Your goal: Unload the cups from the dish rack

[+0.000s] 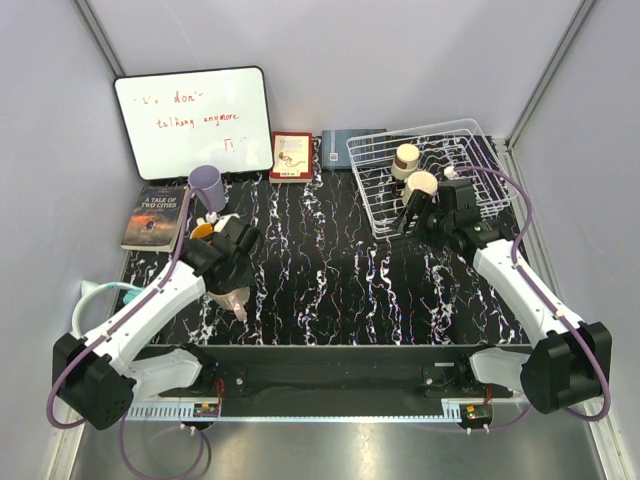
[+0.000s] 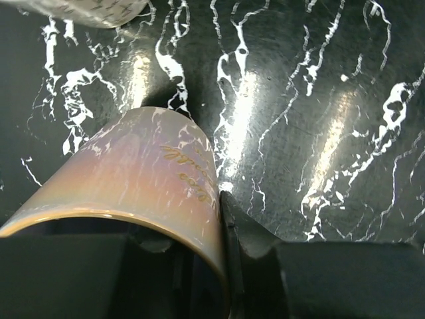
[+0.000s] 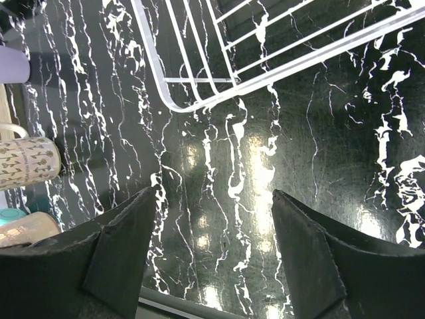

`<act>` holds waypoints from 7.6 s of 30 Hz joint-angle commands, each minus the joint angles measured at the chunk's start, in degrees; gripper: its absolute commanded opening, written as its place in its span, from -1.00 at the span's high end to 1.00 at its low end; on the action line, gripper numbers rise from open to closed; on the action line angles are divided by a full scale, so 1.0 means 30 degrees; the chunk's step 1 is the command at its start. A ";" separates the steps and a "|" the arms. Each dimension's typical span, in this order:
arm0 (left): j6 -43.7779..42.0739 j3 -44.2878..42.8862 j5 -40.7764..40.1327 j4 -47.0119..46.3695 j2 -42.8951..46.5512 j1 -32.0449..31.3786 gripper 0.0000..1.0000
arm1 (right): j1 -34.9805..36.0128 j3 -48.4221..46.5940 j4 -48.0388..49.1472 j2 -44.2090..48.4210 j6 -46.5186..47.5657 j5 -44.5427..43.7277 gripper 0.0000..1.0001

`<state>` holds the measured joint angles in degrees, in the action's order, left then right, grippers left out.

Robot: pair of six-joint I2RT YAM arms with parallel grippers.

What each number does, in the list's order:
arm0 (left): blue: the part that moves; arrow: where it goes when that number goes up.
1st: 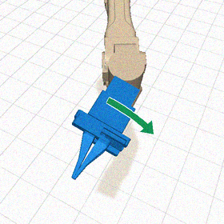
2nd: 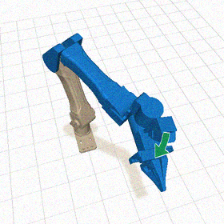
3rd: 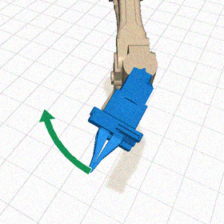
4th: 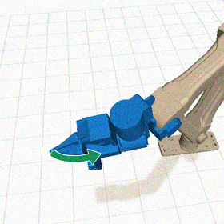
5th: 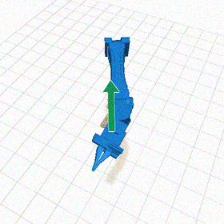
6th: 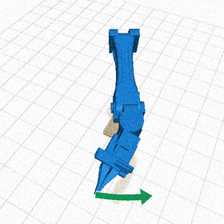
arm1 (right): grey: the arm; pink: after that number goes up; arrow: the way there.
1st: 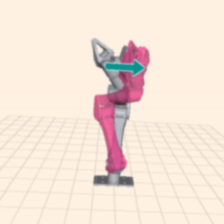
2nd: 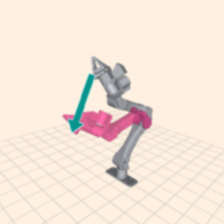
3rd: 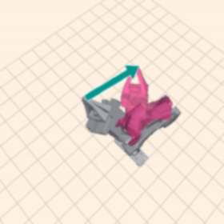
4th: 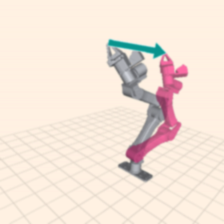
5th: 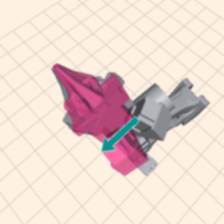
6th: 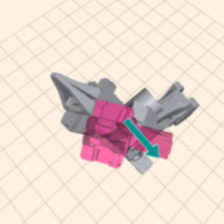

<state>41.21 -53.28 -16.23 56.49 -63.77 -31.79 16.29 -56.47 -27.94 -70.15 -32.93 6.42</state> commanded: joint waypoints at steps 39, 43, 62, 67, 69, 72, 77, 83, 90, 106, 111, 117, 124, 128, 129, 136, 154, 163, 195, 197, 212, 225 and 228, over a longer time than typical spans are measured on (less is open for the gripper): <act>-0.0436 0.1647 0.1103 -0.4095 -0.0456 0.5206 -0.07 | 0.0047 0.1157 0.0408 0.1236 0.0576 0.0088 -0.56; -0.0465 0.0798 0.1307 -0.3012 0.0629 0.5177 -0.21 | 0.0047 0.1011 0.0496 0.1089 0.0546 0.0088 -0.56; -0.2218 -0.5032 0.2306 -0.3942 -0.0212 0.1490 -0.37 | -0.0069 -0.7008 -0.0644 -0.4003 0.1977 -0.6530 -0.80; -0.3950 -0.7287 0.2038 -0.4416 -0.3198 -0.1266 -0.57 | -0.0275 -1.4243 -0.3922 -1.0007 0.2889 -0.8288 -0.80; -0.4011 -0.7671 0.2946 -0.4445 -0.3849 -0.1676 -0.62 | -0.0363 -1.6816 -0.5535 -1.2170 0.3006 -0.8817 -0.82; -0.3981 -0.7496 0.3066 -0.4678 -0.4436 -0.2146 -0.64 | -0.0363 -1.8233 -0.6007 -1.3762 0.3475 -0.9315 -0.83; -0.3952 -0.6676 0.3710 -0.5118 -0.4525 -0.2176 -0.64 | -0.0947 -1.7978 -0.6271 -1.4732 0.3507 -0.9348 -0.86; -0.3923 -0.6499 0.3944 -0.5236 -0.5168 -0.2176 -0.65 | -0.1359 -1.6513 -0.5950 -1.4351 0.3330 -0.9023 -0.88; -0.3601 -0.6557 0.4472 -0.5382 -0.6340 -0.2176 -0.64 | -0.1446 -1.5338 -0.5686 -1.4409 0.2919 -0.8555 -0.90; -0.3599 -0.6557 0.4180 -0.5529 -0.6664 -0.2176 -0.64 | -0.1623 -1.5137 -0.4487 -1.4941 0.2568 -0.7648 -1.00; -0.3601 -0.7055 0.4529 -0.5529 -0.7190 -0.2176 -0.63 | -0.1594 -1.5249 -0.3869 -1.4381 0.2364 -0.6829 -0.99; -0.3161 -0.6706 0.4736 -0.5617 -0.7309 -0.2235 -0.63 | -0.0745 -1.6566 -0.3694 -1.4321 0.1515 -0.5686 -0.94; -0.3044 -0.6236 0.4677 -0.5675 -0.7016 -0.2264 -0.63 | 0.0662 -1.8266 -0.3605 -1.5668 0.1073 -0.5506 -0.87; -0.3015 -0.6147 0.4619 -0.5675 -0.6811 -0.2294 -0.63 | 0.0692 -1.8034 -0.3664 -1.5582 0.1336 -0.6356 -0.88; -0.3043 -0.6060 0.4590 -0.5675 -0.6811 -0.2294 -0.63 | 0.0692 -1.7917 -0.3722 -1.5495 0.1453 -0.6647 -0.88; -0.2956 -0.6235 0.4853 -0.5793 -0.7279 -0.2294 -0.62 | 0.0546 -1.6628 -0.3635 -1.4381 0.2185 -0.8026 -0.89; -0.2927 -0.5971 0.4882 -0.5939 -0.7572 -0.2440 -0.62 | -0.0509 -1.4723 -0.3547 -1.4028 0.3710 -0.9582 -1.00; -0.2985 -0.5972 0.5029 -0.5939 -0.7777 -0.2557 -0.62 | -0.0539 -1.4400 -0.3576 -1.5053 0.3506 -0.7853 -1.00; -0.2868 -0.6205 0.5058 -0.6056 -0.8392 -0.2587 -0.61 | -0.0803 -1.3316 -0.3840 -1.3301 0.3564 -0.7560 1.00; -0.2868 -0.6351 0.5058 -0.6056 -0.8480 -0.2587 -0.61 | -0.0803 -1.3375 -0.3869 -1.2888 0.3506 -0.7383 1.00; -0.2402 -0.6560 0.6695 -0.7840 -0.9214 -0.2207 -0.60 | -0.1299 -1.0394 -0.0595 -0.7003 0.0261 -0.0887 1.00; 0.5477 -0.0262 1.6360 -2.4502 -0.6021 0.1192 -0.57 | -0.2824 0.0119 1.3231 -0.0820 -0.6947 0.9430 1.00; 0.6914 0.0034 1.7533 -2.7437 -0.6544 0.1222 -0.57 | -0.2824 0.1822 1.6071 -0.0291 -0.8796 1.0515 1.00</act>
<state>52.42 -53.87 26.00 -3.03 -84.44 -27.99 7.73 -55.16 -2.35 -76.09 -48.47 27.29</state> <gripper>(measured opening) 0.785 0.867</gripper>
